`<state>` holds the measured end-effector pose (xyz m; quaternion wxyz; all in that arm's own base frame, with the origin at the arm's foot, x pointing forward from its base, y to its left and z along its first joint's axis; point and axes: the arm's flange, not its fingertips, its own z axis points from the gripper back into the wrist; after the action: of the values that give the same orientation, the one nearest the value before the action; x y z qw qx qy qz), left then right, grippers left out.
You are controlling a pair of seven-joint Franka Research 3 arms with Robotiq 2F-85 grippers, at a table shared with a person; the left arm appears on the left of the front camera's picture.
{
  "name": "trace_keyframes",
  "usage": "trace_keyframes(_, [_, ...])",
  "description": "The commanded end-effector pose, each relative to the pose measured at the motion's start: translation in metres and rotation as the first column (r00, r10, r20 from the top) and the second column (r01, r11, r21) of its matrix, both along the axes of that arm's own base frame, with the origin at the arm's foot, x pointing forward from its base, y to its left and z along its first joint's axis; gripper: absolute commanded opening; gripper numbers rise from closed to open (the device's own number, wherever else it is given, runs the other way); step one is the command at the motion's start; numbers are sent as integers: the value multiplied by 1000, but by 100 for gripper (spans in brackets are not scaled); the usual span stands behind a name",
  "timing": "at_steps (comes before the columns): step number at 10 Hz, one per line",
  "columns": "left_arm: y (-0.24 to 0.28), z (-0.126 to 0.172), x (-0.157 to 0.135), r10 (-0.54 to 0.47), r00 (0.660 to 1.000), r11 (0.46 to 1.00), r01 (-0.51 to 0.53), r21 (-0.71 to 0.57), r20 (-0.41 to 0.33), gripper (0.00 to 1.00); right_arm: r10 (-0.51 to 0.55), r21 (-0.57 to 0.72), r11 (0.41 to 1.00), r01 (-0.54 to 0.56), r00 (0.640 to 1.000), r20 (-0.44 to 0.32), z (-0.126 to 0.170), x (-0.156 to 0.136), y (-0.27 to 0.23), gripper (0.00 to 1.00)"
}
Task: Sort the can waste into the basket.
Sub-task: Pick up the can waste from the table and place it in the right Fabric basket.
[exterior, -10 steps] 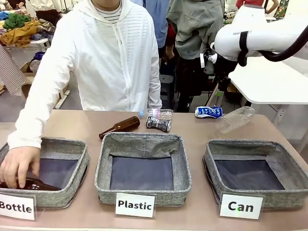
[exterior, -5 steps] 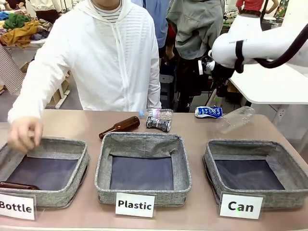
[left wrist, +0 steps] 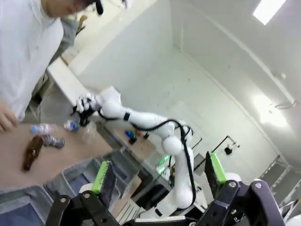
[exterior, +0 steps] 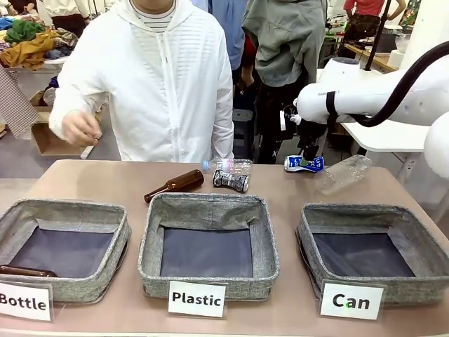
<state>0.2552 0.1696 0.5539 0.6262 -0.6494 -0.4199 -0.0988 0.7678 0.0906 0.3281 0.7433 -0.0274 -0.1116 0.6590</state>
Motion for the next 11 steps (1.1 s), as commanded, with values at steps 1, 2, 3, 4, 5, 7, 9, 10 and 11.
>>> trace_keyframes(1, [-48, -35, 10, -66, 995, 988, 76, 131, -80, 100, 10, -2, 1000, -10, 1000, 4, -2, 17, 4, 100])
trace_keyframes(2, [-68, -57, 17, -99, 985, 970, 127, 205, -144, 100, 13, -16, 1000, -13, 1000, -27, -6, 17, 3, 100])
trace_keyframes(3, [-86, -82, 22, -128, 972, 948, 178, 264, -195, 100, 1, -22, 1000, -1, 999, -32, -10, 18, 2, 100])
trace_keyframes(4, [-100, -104, 26, -143, 954, 919, 227, 323, -265, 100, -13, -27, 1000, 12, 999, -37, -14, 21, 2, 100])
trace_keyframes(5, [-103, -116, 28, -135, 947, 881, 250, 402, -292, 100, -25, -36, 999, 23, 999, -46, -17, 23, 2, 100])
trace_keyframes(7, [-82, -81, 37, -121, 965, 947, 182, 263, -233, 100, 4, -55, 998, -8, 997, -83, -19, 25, 4, 76])
trace_keyframes(9, [-82, -81, 37, -121, 965, 947, 182, 263, -233, 100, 12, -66, 998, -19, 995, -99, -18, 23, 5, 16])
trace_keyframes(10, [-82, -81, 37, -121, 965, 947, 182, 263, -233, 100, 9, -74, 997, -17, 994, -106, -18, 23, 5, 0])
trace_keyframes(11, [-82, -81, 37, -121, 965, 947, 182, 263, -233, 100, 5, -80, 997, -14, 993, -118, -18, 24, 5, 0])
